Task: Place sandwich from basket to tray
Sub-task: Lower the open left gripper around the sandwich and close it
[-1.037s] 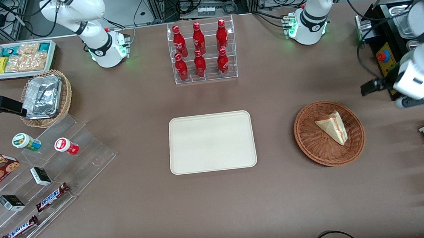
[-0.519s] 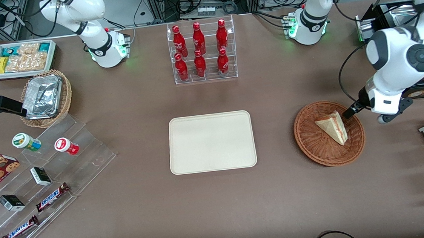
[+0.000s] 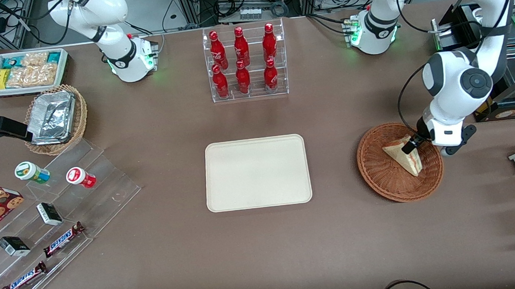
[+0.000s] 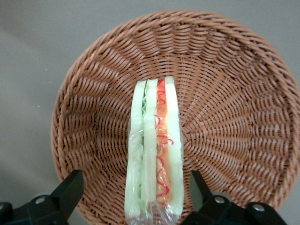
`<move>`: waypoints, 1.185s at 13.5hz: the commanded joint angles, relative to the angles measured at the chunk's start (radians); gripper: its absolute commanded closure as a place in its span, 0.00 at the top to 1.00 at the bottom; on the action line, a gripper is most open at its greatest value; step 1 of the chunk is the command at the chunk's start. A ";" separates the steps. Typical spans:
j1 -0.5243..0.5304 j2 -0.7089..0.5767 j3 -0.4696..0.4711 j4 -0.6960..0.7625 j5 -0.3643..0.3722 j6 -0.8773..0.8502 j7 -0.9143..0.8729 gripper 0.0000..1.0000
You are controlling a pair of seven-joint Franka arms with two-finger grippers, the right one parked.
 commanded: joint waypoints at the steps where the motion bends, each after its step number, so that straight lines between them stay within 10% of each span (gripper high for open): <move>1: -0.003 0.018 -0.001 -0.031 -0.007 0.069 -0.016 1.00; 5: -0.005 0.053 -0.013 -0.030 -0.007 0.112 -0.061 0.88; 8: -0.005 0.076 -0.018 -0.019 -0.004 0.123 -0.110 0.12; 9: -0.005 0.078 -0.033 -0.013 -0.004 0.122 -0.116 0.00; 16: -0.005 -0.083 -0.140 0.077 0.026 -0.199 -0.096 0.00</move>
